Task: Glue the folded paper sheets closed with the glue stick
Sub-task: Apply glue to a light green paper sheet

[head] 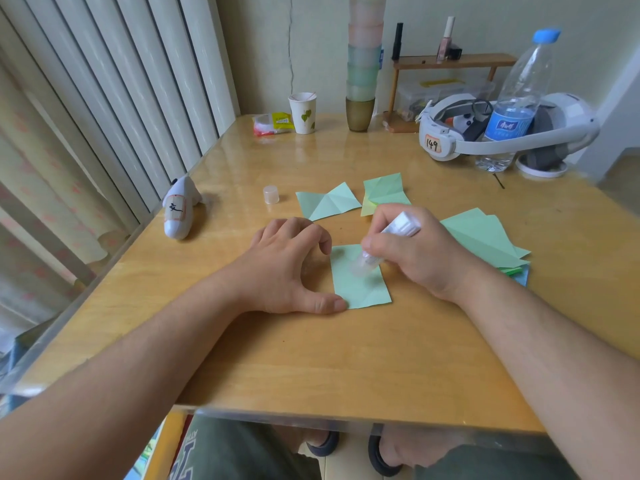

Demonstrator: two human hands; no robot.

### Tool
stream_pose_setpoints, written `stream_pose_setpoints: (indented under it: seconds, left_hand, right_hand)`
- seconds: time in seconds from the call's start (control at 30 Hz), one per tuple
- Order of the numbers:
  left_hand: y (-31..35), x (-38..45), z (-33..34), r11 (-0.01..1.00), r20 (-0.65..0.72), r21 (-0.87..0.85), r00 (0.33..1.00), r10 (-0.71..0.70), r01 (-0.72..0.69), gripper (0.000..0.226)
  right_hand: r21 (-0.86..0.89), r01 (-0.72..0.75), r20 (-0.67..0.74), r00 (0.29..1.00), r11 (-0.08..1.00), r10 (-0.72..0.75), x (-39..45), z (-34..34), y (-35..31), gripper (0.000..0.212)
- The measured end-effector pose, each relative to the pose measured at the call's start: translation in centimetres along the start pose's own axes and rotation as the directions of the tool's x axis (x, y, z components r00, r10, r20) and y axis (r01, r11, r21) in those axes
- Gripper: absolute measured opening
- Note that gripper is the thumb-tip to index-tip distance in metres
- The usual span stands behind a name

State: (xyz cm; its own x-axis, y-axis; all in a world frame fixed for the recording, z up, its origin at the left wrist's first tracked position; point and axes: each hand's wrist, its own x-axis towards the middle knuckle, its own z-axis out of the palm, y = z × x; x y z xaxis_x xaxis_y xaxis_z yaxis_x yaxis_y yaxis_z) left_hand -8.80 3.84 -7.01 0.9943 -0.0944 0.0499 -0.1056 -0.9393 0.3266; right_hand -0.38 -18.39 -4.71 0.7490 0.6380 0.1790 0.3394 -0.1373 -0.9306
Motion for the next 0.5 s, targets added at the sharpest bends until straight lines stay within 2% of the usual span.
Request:
stream_pose_setpoints:
  seconds: [0.1, 0.5]
  left_hand:
    - [-0.02, -0.01, 0.0, 1.0, 0.002, 0.003, 1.0, 0.002, -0.002, 0.076]
    - [-0.09, 0.03, 0.0, 1.0, 0.008, 0.006, 1.0, 0.003, -0.003, 0.076]
  right_hand:
    - [-0.142, -0.015, 0.054, 0.998, 0.99, 0.023, -0.14, 1.01, 0.04, 0.02]
    - [-0.279, -0.048, 0.045, 0.997, 0.959, 0.063, -0.19, 1.39, -0.22, 0.017]
